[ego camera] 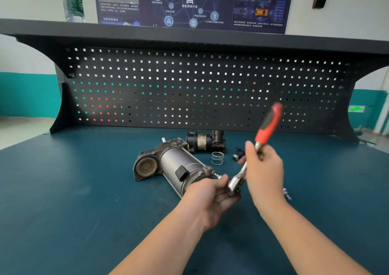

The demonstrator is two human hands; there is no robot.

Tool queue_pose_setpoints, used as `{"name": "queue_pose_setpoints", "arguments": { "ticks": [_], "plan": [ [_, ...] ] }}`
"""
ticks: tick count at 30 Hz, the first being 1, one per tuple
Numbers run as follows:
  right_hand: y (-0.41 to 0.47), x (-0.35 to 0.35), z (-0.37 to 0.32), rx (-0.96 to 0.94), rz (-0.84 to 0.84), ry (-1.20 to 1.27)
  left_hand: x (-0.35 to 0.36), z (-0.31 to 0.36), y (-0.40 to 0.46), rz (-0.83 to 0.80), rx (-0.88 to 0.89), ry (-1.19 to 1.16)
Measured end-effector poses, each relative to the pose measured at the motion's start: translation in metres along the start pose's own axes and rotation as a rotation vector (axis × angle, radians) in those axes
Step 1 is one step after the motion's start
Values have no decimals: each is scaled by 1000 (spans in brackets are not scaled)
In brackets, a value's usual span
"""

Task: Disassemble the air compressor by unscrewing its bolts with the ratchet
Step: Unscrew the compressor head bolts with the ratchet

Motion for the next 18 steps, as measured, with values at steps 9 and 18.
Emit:
{"name": "queue_pose_setpoints", "arguments": {
  "ticks": [9,18],
  "plan": [
    [-1,11,31,480,-73,378,0,0,0,14,2,-14],
    [-49,10,-54,-1067,-182,-325,5,-2,-1,-125,32,-42]
  ]
}}
Point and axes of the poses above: each hand's wrist, its own y-axis towards the middle knuckle, its own x-axis out of the palm, z = x × y, the point moved 5 cm from there along y, towards the middle knuckle, and after that the axes turned 12 degrees about -y, right-handed, at the moved point
